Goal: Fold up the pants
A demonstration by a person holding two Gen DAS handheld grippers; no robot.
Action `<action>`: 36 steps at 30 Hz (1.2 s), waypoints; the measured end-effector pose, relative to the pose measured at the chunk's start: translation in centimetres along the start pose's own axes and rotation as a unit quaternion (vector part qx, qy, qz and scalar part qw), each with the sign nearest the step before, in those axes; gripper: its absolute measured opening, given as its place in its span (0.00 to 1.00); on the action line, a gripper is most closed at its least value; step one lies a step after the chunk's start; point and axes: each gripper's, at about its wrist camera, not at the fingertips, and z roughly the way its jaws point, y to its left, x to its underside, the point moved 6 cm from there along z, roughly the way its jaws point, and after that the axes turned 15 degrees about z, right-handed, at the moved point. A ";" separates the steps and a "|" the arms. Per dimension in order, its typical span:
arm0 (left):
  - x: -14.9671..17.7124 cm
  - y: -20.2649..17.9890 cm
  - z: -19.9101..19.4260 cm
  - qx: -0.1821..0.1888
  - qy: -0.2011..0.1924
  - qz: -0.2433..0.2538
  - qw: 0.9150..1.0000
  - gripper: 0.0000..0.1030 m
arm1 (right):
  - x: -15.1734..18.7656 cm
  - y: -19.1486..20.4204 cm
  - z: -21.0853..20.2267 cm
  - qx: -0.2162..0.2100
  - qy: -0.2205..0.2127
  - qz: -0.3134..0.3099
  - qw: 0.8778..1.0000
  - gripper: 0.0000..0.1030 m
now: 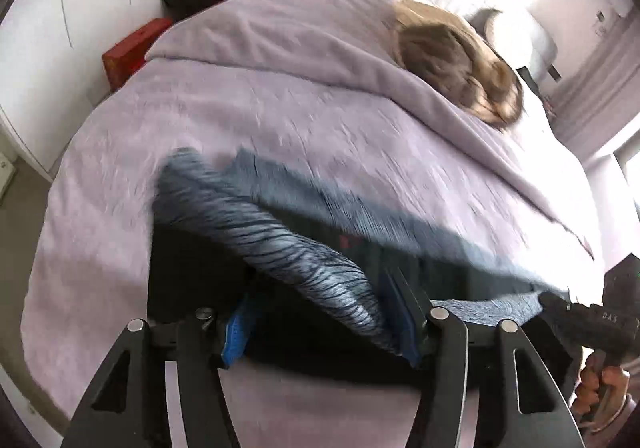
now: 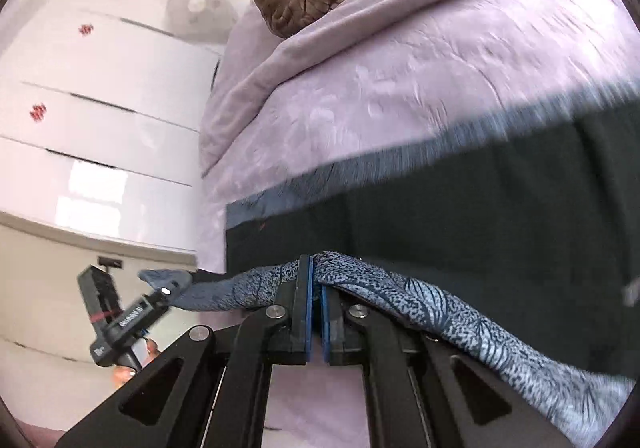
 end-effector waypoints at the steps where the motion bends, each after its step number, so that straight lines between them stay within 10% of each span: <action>1: -0.4 0.4 0.9 0.000 0.004 -0.001 1.000 0.58 | -1.4 -0.1 1.0 0.007 0.005 -0.004 1.000 0.04; 10: -1.1 2.6 9.6 -0.060 0.039 0.010 0.997 0.59 | -7.4 -3.0 8.9 0.059 0.036 -0.010 0.998 0.06; 25: -1.1 -0.7 8.9 -0.085 0.055 0.054 0.993 0.59 | -2.3 3.7 9.9 0.074 0.056 -0.141 0.986 0.26; 30: -1.0 -0.7 10.1 -0.116 0.066 0.069 0.989 0.59 | -4.6 2.2 13.2 0.095 0.028 -0.109 0.989 0.21; 36: 0.2 -2.9 6.2 -0.115 0.072 0.127 0.983 0.59 | -6.5 1.3 7.6 0.112 -0.036 -0.057 0.991 0.25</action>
